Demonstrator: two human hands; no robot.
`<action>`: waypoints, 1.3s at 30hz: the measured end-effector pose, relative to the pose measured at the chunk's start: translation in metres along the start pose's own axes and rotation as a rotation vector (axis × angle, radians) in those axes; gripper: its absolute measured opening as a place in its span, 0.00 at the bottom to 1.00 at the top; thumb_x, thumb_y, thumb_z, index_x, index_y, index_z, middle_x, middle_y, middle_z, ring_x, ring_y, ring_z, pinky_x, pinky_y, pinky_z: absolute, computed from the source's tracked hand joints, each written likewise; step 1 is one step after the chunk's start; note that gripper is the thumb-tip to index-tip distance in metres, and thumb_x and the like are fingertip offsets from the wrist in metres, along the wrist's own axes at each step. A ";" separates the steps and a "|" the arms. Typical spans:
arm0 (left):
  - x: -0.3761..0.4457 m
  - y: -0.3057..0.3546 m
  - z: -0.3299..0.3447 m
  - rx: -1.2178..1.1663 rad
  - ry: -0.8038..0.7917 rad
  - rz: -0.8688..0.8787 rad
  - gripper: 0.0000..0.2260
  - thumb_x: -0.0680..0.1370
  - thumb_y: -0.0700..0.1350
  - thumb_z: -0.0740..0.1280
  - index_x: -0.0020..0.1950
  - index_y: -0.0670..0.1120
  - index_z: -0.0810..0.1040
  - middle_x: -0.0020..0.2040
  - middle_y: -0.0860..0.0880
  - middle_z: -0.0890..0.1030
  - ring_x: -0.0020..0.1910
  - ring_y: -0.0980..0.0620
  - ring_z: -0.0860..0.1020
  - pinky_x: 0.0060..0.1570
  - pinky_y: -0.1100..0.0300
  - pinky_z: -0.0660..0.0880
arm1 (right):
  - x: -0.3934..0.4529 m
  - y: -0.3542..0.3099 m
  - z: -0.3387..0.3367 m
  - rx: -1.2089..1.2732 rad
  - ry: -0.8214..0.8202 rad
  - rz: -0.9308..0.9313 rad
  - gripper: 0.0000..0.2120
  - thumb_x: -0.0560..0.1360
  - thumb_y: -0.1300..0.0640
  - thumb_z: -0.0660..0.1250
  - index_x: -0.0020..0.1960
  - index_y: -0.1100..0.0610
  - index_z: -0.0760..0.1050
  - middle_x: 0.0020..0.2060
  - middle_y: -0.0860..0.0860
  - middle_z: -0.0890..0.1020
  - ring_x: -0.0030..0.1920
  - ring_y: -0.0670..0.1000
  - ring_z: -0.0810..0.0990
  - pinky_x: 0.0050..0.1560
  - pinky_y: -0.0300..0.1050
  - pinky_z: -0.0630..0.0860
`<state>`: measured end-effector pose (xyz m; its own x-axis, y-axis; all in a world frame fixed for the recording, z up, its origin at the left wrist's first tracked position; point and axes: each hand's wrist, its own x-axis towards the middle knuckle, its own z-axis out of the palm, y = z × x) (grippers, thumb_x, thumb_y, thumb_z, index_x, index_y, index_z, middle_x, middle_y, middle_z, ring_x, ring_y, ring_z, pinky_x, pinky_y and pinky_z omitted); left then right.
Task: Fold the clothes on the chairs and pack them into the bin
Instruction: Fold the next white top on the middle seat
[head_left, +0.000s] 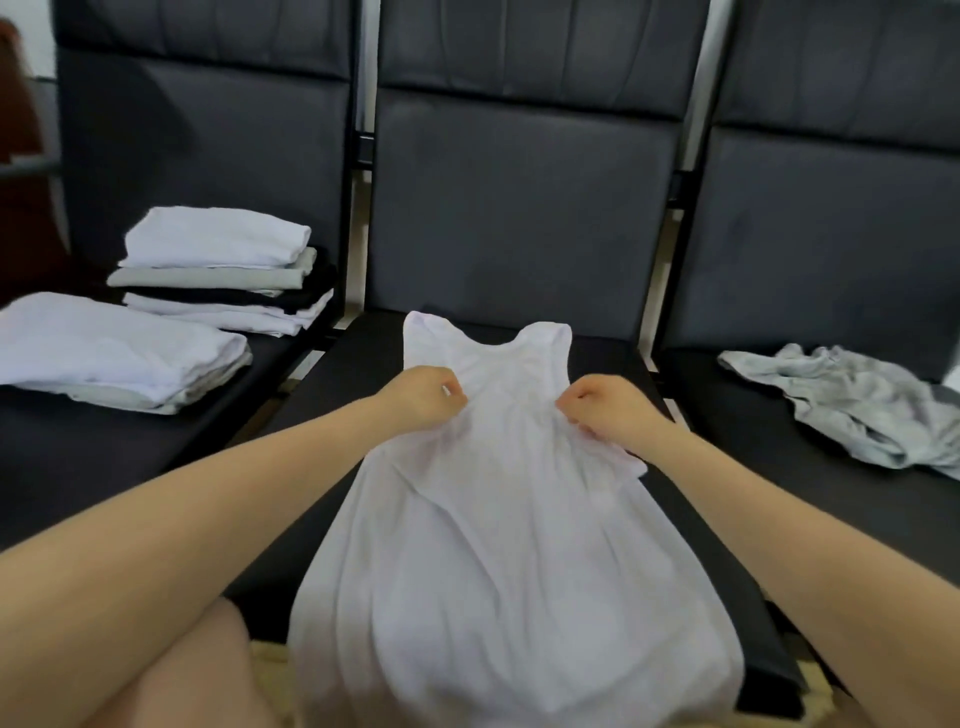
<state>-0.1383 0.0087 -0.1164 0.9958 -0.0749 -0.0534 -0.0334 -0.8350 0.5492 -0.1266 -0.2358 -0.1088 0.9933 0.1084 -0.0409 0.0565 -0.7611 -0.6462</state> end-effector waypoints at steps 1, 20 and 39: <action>-0.006 -0.002 0.002 0.051 0.008 0.022 0.10 0.79 0.53 0.63 0.54 0.49 0.77 0.51 0.50 0.79 0.48 0.52 0.76 0.46 0.61 0.71 | -0.008 0.005 0.001 -0.097 -0.076 0.005 0.11 0.75 0.48 0.69 0.53 0.51 0.77 0.49 0.46 0.78 0.48 0.48 0.77 0.47 0.41 0.72; -0.046 -0.042 -0.023 -0.141 -0.143 0.132 0.15 0.79 0.51 0.64 0.36 0.44 0.68 0.36 0.49 0.68 0.37 0.53 0.67 0.40 0.59 0.63 | -0.036 0.030 -0.008 -0.412 -0.067 -0.082 0.10 0.76 0.48 0.66 0.38 0.50 0.72 0.34 0.47 0.76 0.36 0.47 0.75 0.36 0.39 0.68; -0.017 -0.102 -0.037 0.157 0.276 0.158 0.16 0.80 0.53 0.61 0.38 0.43 0.72 0.33 0.50 0.75 0.35 0.50 0.73 0.38 0.54 0.70 | -0.016 0.055 -0.042 -0.084 -0.093 -0.053 0.18 0.75 0.51 0.70 0.30 0.56 0.72 0.28 0.49 0.74 0.31 0.47 0.72 0.35 0.40 0.68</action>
<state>-0.1483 0.1149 -0.1405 0.9622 -0.0781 0.2609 -0.1805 -0.9001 0.3965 -0.1352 -0.3064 -0.1113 0.9752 0.2059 -0.0810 0.1210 -0.8029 -0.5838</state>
